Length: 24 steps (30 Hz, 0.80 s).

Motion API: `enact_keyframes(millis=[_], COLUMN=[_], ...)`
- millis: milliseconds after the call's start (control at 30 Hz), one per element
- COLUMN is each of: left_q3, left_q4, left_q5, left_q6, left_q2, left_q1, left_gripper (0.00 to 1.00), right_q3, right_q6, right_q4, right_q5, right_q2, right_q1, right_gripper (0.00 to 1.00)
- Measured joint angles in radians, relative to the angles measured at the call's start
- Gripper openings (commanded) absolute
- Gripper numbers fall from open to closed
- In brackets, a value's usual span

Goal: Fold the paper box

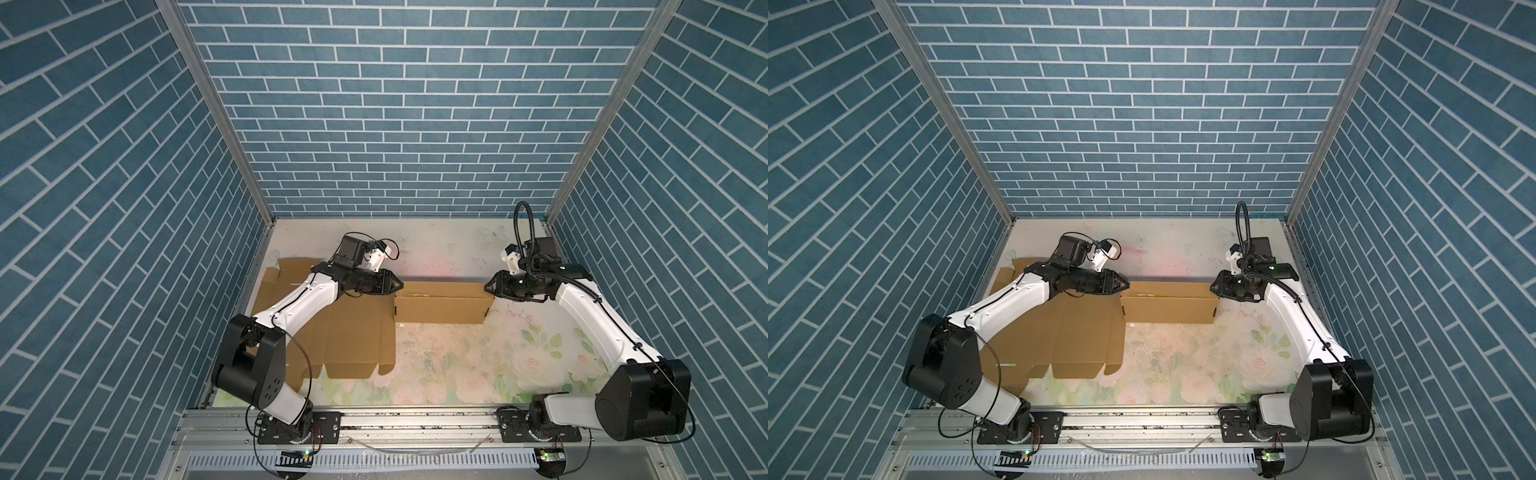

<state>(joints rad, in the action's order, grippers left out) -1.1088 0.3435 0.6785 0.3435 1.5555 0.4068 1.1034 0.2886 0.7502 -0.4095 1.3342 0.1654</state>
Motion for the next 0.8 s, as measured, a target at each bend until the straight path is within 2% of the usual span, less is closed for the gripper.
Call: enact_keyframes(millis=[233,467,633,800], left_q3=[0.008,0.003,-0.105,-0.17], left_q4=[-0.027,-0.14,-0.187,-0.284], left_q5=[-0.004,-0.059,-0.114,-0.138], left_q6=[0.018,0.172,0.262,0.233], left_q2=[-0.003,0.024,0.127,0.17], left_q1=[0.003,0.005,0.002,0.006], left_gripper=[0.39,0.37,0.39,0.44], right_q3=[-0.01,-0.01,0.1,0.22], right_q6=[0.027,0.151,0.192,0.146], right_q4=[-0.031,-0.138,-0.16,-0.193], right_q5=[-0.045,-0.168,-0.216,-0.197], right_q2=[-0.005,0.038,0.113,0.125], right_q1=[-0.011,-0.05,-0.087,-0.099], right_gripper=[0.41,0.36,0.31,0.31])
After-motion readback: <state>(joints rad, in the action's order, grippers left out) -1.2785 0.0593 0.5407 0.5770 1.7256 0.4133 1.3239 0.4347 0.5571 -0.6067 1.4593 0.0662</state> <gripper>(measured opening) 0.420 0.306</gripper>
